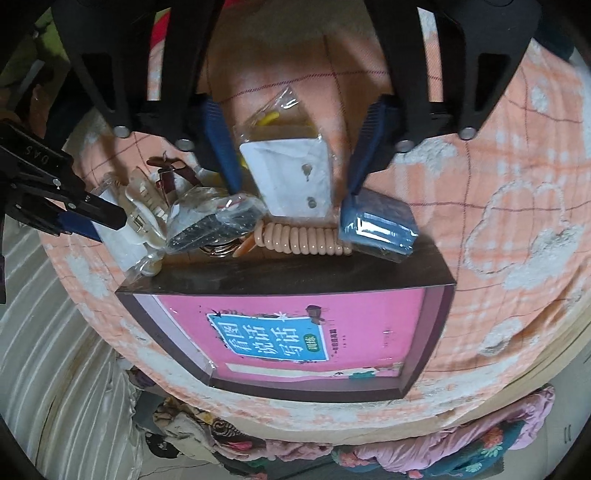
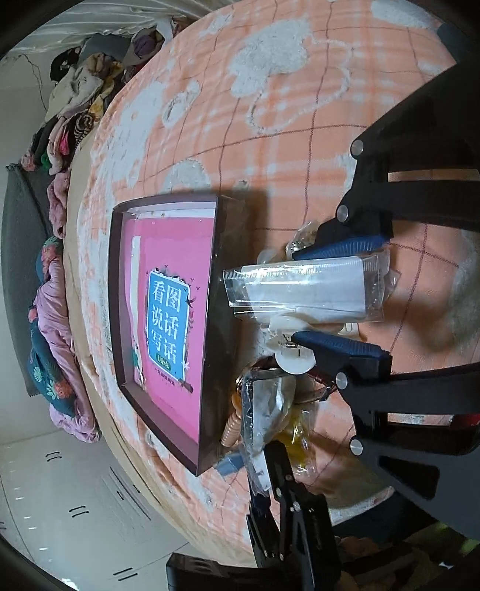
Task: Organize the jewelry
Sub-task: 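Grasp the bagged white earring card with the left gripper while the right grasps a clear bag, then carry the earring card into the pink box and open the left gripper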
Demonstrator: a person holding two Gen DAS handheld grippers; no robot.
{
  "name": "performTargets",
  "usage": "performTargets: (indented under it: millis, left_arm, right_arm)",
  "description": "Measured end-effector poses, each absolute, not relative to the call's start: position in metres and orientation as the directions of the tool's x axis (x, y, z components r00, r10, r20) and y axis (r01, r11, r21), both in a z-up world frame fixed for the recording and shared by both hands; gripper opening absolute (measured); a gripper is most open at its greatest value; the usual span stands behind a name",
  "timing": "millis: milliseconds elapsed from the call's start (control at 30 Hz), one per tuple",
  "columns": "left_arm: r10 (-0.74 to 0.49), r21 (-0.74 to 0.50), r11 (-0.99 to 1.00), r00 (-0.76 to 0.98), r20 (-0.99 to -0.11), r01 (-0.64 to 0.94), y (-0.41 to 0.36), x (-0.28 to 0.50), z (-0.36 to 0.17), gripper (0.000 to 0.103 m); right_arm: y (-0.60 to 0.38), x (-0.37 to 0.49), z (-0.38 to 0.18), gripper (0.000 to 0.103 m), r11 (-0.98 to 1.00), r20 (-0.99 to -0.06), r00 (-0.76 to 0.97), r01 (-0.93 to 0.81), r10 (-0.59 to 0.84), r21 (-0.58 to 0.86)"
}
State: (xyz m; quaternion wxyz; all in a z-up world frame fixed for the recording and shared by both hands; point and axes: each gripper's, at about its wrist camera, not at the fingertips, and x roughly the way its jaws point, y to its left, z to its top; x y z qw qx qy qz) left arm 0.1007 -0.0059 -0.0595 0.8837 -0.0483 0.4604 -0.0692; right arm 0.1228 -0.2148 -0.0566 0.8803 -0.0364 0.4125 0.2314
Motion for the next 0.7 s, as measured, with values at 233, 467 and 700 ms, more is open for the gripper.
performTargets:
  millis: [233,467,700]
  left_arm:
    - [-0.195,-0.177,0.980,0.590,-0.783,0.090,0.004,0.098,-0.055,0.032]
    - [-0.200,-0.190,0.978,0.626,-0.753,0.084,0.011,0.085,-0.037,0.030]
    - [-0.192,-0.194,0.979,0.660,-0.726,0.071,0.020,0.081,-0.016,0.030]
  right_arm:
    - [-0.228,0.120,-0.050,0.012,0.877,-0.715,0.548,-0.438,0.433,0.196]
    - [-0.253,0.116,-0.037,0.011,0.881,-0.664,0.591,-0.398,0.459,0.254]
    - [-0.285,0.121,-0.028,0.010,0.907,-0.638,0.645,-0.319,0.421,0.276]
